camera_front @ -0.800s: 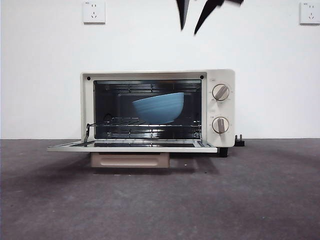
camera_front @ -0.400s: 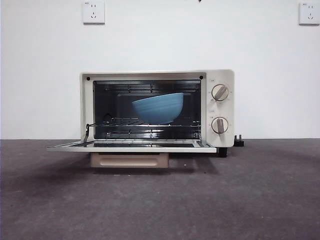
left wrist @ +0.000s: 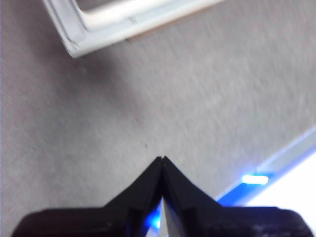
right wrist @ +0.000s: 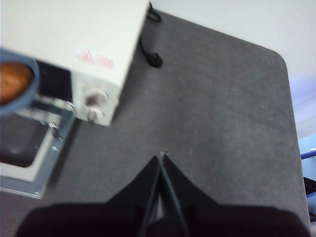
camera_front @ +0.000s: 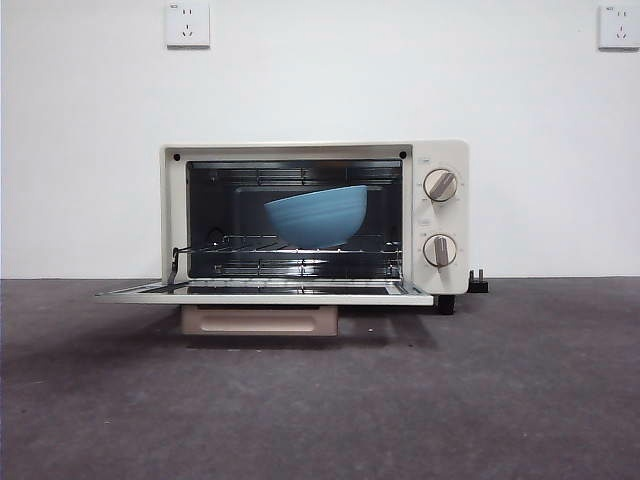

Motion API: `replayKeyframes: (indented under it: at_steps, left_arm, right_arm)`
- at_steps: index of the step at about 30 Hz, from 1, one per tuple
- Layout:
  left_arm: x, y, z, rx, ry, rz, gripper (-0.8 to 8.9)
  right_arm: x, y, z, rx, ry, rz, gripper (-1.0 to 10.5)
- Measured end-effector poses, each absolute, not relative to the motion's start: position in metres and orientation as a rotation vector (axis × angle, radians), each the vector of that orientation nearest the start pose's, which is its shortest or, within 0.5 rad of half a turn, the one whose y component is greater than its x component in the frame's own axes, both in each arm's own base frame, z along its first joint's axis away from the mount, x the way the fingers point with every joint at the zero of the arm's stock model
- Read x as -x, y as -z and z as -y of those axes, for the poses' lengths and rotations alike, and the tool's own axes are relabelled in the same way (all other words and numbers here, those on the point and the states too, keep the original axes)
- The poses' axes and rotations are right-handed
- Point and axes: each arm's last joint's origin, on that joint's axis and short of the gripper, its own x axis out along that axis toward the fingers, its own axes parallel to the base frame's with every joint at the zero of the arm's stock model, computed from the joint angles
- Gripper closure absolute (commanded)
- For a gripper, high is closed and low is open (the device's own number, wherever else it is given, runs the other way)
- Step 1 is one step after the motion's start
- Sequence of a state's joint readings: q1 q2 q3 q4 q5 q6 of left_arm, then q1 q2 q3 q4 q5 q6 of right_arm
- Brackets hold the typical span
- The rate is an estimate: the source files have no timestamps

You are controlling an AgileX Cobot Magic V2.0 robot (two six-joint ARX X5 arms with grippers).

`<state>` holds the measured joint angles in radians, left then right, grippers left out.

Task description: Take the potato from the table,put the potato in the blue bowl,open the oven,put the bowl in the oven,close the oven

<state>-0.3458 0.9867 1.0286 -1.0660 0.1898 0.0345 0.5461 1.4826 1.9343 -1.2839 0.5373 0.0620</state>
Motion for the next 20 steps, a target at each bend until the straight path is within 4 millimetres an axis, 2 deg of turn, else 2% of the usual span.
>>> replayKeyframes:
  at_steps: [3,5,8,11,17,20]
  left_arm:
    - [-0.161,-0.311,0.054,-0.044,0.514,-1.001,8.21]
    - [-0.166,-0.303,0.048,0.017,0.526,-0.992,8.21]
    - [-0.171,-0.279,0.038,0.113,0.552,-1.015,8.21]
    - [-0.176,-0.25,0.029,0.227,0.575,-1.029,8.21]
    - [-0.189,-0.192,0.017,0.549,0.645,-1.062,8.21]
    - [-0.202,-0.177,0.013,0.644,0.624,-1.074,8.21]
  right_arm:
    - [-0.204,-0.444,-0.095,0.318,-0.049,-0.654,9.6]
    - [-0.182,-0.432,-0.075,0.273,-0.108,-0.611,9.6]
    - [-0.149,-0.41,-0.048,0.236,-0.117,-0.569,9.6]
    - [-0.124,-0.387,-0.03,0.192,-0.116,-0.553,9.6]
    - [-0.087,-0.369,-0.018,0.107,-0.239,-0.496,9.6]
    - [-0.078,-0.367,-0.018,0.086,-0.308,-0.509,9.6]
